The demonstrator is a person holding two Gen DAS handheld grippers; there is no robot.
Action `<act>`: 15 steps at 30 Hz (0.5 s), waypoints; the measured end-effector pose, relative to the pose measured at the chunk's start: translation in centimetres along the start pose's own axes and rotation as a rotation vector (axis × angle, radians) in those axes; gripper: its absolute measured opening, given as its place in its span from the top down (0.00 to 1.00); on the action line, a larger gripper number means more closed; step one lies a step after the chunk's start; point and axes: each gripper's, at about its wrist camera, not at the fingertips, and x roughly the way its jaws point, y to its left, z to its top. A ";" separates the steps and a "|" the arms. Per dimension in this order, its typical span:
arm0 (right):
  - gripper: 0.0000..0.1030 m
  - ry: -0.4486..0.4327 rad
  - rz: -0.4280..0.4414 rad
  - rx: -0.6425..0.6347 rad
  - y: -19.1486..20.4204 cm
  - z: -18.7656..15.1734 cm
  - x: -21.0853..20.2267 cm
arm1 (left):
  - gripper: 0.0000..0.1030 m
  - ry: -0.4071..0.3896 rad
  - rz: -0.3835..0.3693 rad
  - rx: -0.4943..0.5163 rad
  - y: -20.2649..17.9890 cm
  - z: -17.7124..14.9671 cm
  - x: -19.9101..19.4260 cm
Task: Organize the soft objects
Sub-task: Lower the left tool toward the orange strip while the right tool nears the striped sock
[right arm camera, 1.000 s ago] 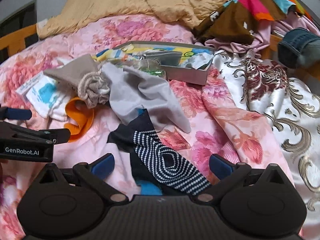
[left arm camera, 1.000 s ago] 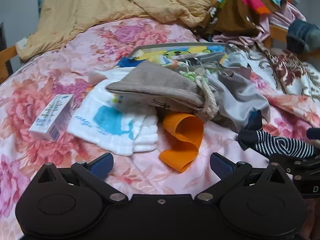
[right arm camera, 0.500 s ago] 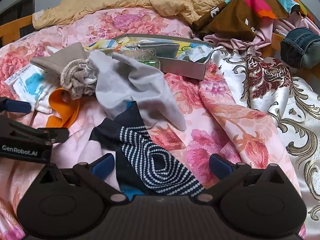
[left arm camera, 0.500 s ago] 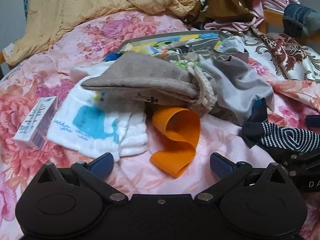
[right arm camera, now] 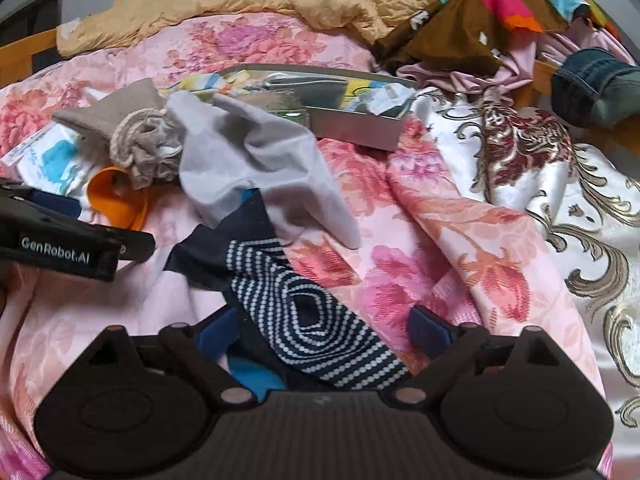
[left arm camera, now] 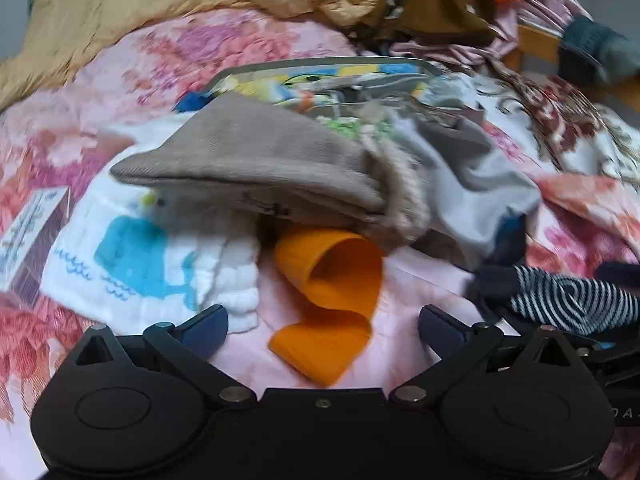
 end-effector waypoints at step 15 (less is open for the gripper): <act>0.24 -0.040 0.032 -0.019 0.8 -0.3 0.0 | 0.11 -0.064 0.088 0.000 -0.5 -0.1 1.7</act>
